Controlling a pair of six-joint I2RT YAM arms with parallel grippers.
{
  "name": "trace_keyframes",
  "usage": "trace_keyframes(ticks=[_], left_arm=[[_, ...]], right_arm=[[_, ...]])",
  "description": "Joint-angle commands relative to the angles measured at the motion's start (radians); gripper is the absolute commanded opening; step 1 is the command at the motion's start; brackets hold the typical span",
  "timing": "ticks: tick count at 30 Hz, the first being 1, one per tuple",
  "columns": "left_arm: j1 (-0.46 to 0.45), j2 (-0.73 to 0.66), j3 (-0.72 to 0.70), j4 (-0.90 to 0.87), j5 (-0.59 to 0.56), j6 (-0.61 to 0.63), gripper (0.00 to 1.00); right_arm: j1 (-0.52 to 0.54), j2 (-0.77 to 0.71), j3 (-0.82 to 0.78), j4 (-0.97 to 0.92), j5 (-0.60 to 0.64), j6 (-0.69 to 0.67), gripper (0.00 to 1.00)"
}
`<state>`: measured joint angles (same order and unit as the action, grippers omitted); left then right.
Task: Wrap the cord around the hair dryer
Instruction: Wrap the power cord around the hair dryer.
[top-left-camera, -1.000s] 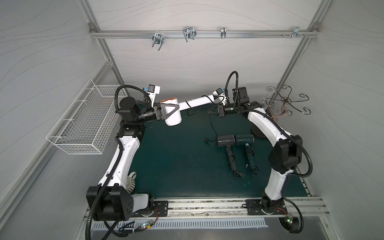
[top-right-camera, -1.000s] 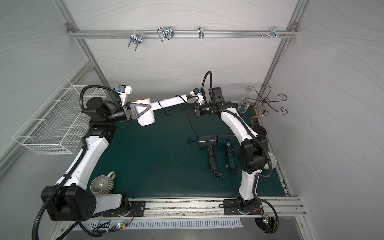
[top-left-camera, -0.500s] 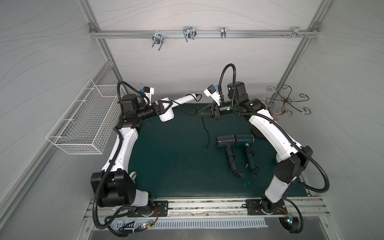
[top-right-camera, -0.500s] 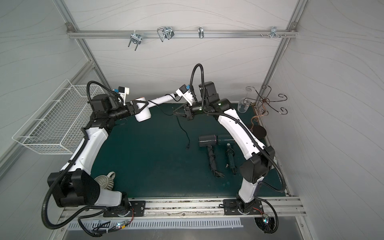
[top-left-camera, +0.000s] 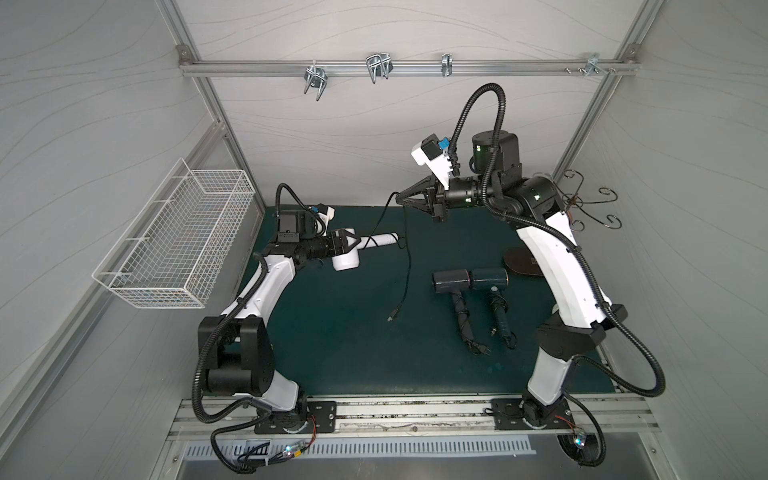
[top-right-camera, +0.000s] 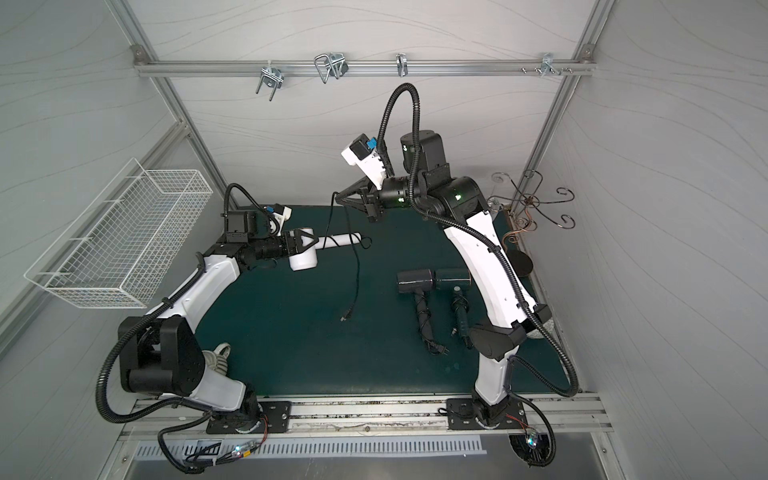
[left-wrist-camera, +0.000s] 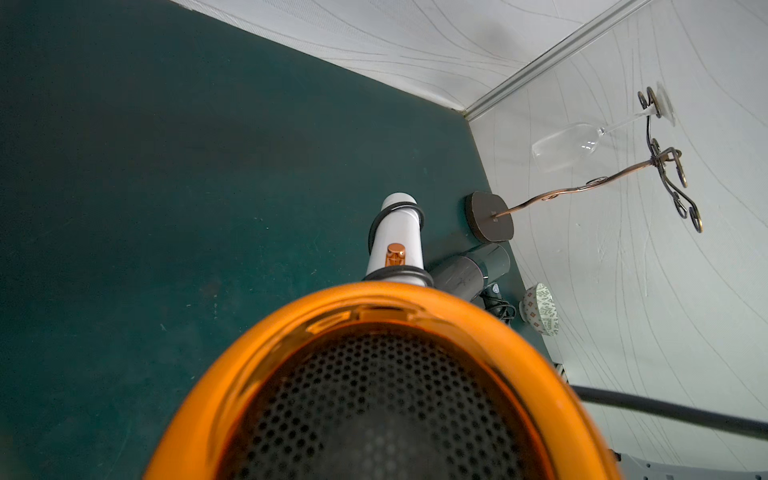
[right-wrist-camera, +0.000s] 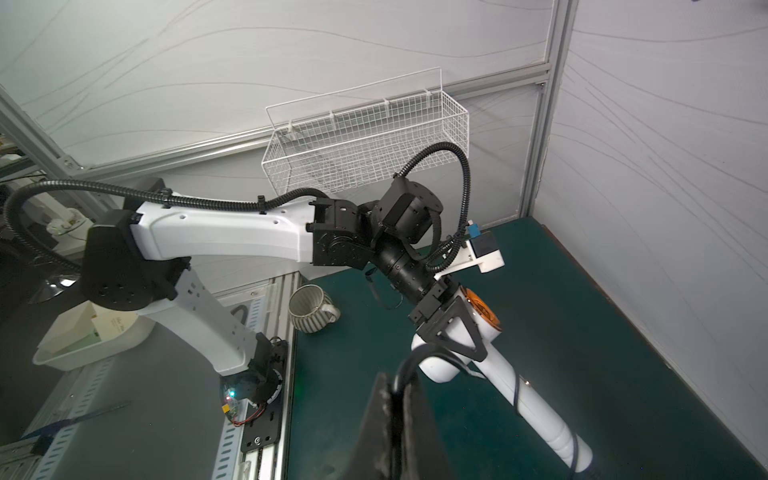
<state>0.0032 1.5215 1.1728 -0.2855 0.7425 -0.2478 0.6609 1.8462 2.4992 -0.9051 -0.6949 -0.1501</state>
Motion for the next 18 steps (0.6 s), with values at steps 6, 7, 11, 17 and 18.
trace_keyframes(ticks=[6,7,11,17,18], left_arm=[[0.015,0.047,-0.034,0.039,-0.113,0.035,0.0],[0.015,0.049,-0.037,0.039,-0.12,0.034,0.0],[0.015,0.066,-0.033,0.017,-0.156,0.031,0.0],[-0.018,0.038,-0.018,-0.057,-0.121,0.051,0.0],[-0.032,0.018,-0.018,-0.086,-0.121,0.063,0.0]], right_arm=[[0.006,-0.006,0.154,0.103,0.001,-0.03,0.0],[0.006,-0.011,0.154,0.114,-0.001,-0.028,0.0],[0.004,-0.03,0.151,0.12,0.015,-0.046,0.0],[-0.04,-0.015,0.106,0.103,0.092,-0.109,0.0],[-0.051,-0.005,0.101,0.104,0.114,-0.125,0.0]])
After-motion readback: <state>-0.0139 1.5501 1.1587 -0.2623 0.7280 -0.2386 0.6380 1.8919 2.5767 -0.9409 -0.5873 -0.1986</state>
